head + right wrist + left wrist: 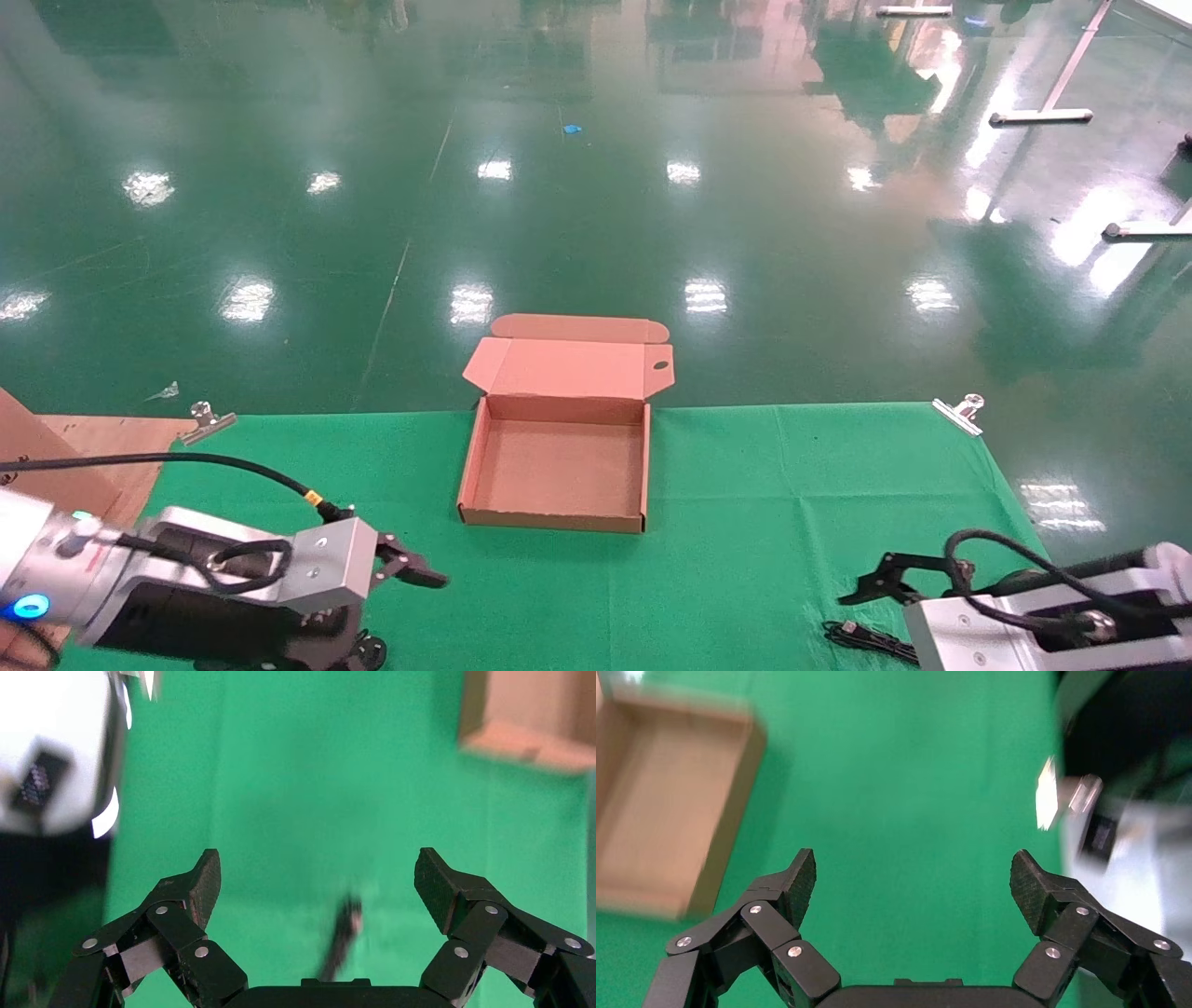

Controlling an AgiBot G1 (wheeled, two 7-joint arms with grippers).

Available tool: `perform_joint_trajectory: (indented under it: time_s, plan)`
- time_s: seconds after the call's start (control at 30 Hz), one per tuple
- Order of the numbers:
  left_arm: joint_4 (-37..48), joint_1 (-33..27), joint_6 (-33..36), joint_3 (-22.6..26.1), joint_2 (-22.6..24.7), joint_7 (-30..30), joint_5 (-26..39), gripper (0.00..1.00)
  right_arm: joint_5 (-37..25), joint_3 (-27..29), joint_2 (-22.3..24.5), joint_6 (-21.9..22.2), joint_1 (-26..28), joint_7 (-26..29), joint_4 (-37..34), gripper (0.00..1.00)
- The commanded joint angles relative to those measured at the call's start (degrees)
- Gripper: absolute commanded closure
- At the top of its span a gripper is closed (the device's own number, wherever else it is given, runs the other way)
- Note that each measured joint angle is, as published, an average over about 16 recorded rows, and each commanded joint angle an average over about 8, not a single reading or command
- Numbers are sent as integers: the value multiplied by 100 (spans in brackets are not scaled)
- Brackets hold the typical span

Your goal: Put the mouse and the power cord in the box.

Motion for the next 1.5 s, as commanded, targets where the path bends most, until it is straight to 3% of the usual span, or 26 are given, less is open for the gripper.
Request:
perform_joint_trajectory:
  time_s: [0.03, 0.23, 0.43, 0.8, 1.13, 1.5]
  plan:
    - [299, -270, -9, 258, 145, 122, 509, 0, -536, -279, -126, 16, 244, -195, -142, 0]
    - [1240, -599, -326, 850, 612, 436, 1689, 0, -1347, -592, -591, 508, 509, -884, -1181, 0]
    - [2241, -660, -786, 1099, 897, 844, 2212, 0, -1637, -736, -1127, 1018, 609, -1651, -2516, 0]
    - [3625, -613, -1697, 1018, 1177, 1525, 2206, 0, -1768, -806, -1969, 2001, 759, -2939, -4647, 0]
    - [4431, -604, -2057, 967, 1462, 1885, 2136, 0, -1774, -762, -2345, 2949, 843, -3415, -5577, 0]
    - [4916, -645, -2235, 796, 1526, 2078, 1894, 0, -1672, -694, -2413, 2925, 919, -3650, -6005, 0]
